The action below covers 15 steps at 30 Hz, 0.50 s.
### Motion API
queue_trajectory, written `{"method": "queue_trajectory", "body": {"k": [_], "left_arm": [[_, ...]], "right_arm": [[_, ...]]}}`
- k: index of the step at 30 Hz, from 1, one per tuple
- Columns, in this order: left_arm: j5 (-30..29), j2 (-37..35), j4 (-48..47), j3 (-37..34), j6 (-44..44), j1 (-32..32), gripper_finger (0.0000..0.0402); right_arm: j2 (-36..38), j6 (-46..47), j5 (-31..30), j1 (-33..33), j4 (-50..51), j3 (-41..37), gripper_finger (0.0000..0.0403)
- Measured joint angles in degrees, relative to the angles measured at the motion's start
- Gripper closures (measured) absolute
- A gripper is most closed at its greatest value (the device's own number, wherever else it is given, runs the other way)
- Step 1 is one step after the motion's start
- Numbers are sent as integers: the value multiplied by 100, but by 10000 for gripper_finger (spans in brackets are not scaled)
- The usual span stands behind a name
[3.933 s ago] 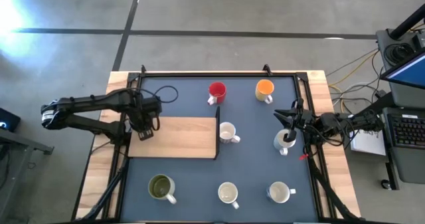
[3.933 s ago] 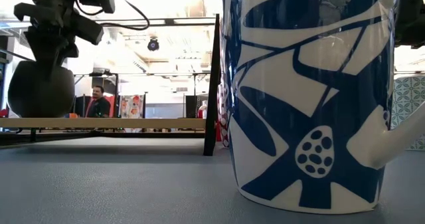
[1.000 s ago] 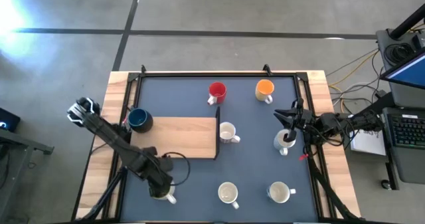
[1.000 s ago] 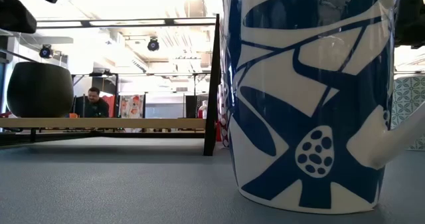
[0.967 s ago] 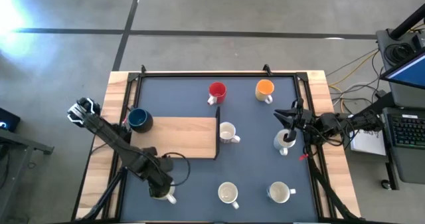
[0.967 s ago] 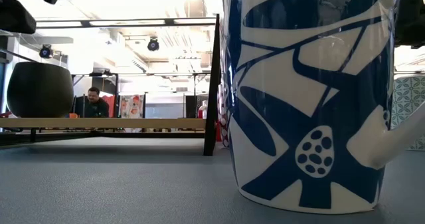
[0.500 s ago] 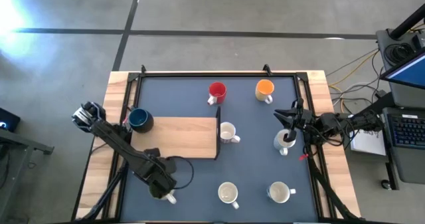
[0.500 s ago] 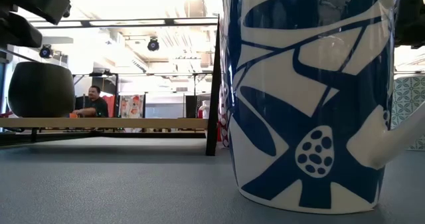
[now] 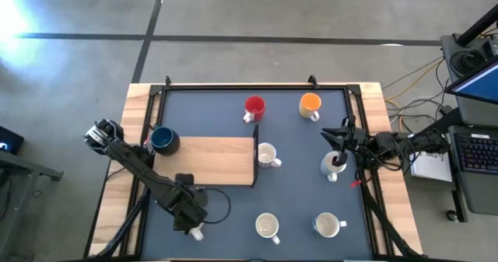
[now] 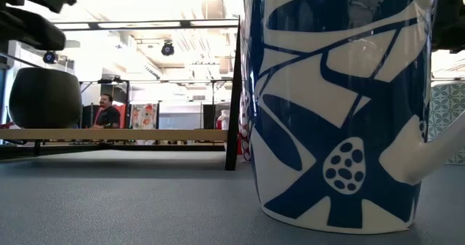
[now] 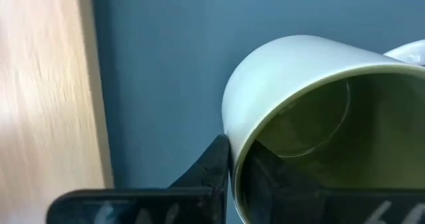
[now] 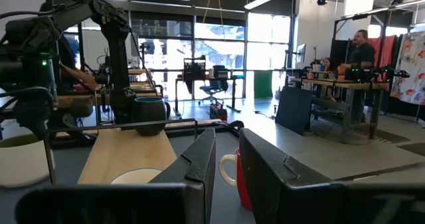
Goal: Place coffee mugs
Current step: Put the green mug on the shelf
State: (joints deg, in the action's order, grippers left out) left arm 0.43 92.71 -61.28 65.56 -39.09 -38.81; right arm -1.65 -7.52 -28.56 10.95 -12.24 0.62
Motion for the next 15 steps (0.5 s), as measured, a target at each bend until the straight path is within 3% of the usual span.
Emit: {"method": "queue_trajectory", "body": {"k": [7, 11, 15], "left_arm": [[454, -2, 35, 0, 2211, -1, 391], [410, -4, 39, 0, 2746, 0, 391], [-12, -7, 39, -2, 2813, 0, 391]], "right_arm": [[0, -1, 0, 1, -1, 0, 344], [0, -1, -1, 0, 1, 0, 344], [0, -1, -2, 2, 1, 0, 344]]}}
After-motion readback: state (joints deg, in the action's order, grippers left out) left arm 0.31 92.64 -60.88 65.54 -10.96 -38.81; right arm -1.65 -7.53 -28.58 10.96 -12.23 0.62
